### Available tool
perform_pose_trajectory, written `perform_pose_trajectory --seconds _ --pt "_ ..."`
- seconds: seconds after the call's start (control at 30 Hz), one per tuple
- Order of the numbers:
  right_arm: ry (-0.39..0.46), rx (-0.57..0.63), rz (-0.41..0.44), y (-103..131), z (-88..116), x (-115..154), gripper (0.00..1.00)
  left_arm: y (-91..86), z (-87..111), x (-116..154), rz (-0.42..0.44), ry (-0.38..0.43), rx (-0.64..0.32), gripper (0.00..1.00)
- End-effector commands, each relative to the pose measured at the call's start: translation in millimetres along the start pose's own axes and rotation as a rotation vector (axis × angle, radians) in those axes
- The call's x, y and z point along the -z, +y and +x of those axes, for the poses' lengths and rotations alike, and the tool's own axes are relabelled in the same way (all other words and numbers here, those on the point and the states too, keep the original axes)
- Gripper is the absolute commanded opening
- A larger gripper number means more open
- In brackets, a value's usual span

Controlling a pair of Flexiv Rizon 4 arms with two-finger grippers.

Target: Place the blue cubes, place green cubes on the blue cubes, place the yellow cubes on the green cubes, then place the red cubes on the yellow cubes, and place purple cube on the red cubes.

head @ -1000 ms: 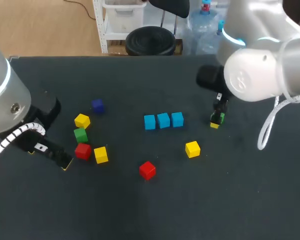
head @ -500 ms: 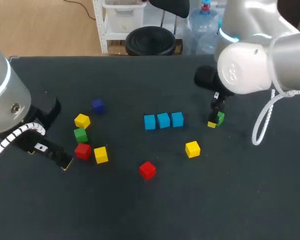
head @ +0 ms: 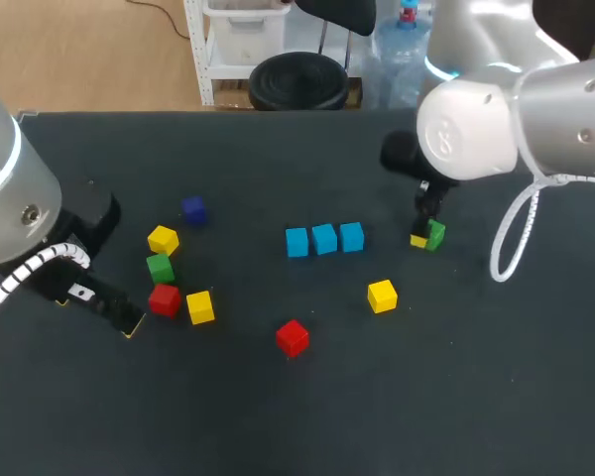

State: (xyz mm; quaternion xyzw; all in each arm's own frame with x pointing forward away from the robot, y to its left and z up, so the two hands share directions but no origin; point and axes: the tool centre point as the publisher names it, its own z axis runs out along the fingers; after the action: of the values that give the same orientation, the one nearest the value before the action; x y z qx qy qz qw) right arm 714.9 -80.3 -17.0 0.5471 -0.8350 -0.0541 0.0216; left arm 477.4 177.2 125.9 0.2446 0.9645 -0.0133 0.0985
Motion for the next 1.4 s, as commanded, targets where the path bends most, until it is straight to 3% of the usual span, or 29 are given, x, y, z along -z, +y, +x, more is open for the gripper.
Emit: perform_pose_trajectory --seconds 0.03,0.13,0.2,0.23,0.27,0.3,0.5,0.53,0.57,0.6,0.8,1.0,1.4 --pt "0.009 -0.003 0.001 1 -1 -2 0.38 0.8 -0.4 -1 0.003 0.0 -0.002 1.0" --pt "0.013 -0.004 -0.001 1 -1 -3 0.36 0.8 -0.4 -1 0.003 0.0 -0.002 1.0" --pt "0.016 -0.003 -0.003 1 0 -4 0.28 0.8 -0.4 -1 0.003 0.0 -0.002 1.0" --pt "0.019 0.006 -0.007 1 0 -4 0.22 0.8 -0.4 -1 0.003 0.0 -0.002 1.0" --pt "0.022 0.011 -0.006 1 -1 -4 0.06 0.8 -0.4 -1 0.003 0.0 -0.002 1.0" --pt "0.023 0.022 -0.003 2 -2 -4 0.0 0.8 -0.4 -1 0.003 0.0 -0.002 1.0" --pt "0.035 0.07 0.011 8 -4 5 0.0 0.8 -0.4 -1 0.003 0.0 -0.002 1.0" --pt "0.033 0.076 0.003 9 -4 5 0.12 0.8 -0.4 -1 0.003 0.0 -0.002 1.0" --pt "0.03 0.076 0.004 11 -3 7 0.47 0.8 -0.4 -1 0.003 0.0 -0.002 1.0" --pt "0.032 0.078 0.005 12 -3 7 1.0 0.8 -0.4 -1 0.003 0.0 -0.002 1.0" --pt "0.007 0.112 -0.018 17 1 10 1.0 0.8 -0.4 -1 0.003 0.0 -0.002 1.0" --pt "0.041 0.049 0.02 23 6 16 1.0 0.8 -0.4 -1 0.003 0.0 -0.002 1.0" --pt "0.04 -0.044 0.009 16 10 10 1.0 0.8 -0.4 -1 0.003 0.0 -0.002 1.0"
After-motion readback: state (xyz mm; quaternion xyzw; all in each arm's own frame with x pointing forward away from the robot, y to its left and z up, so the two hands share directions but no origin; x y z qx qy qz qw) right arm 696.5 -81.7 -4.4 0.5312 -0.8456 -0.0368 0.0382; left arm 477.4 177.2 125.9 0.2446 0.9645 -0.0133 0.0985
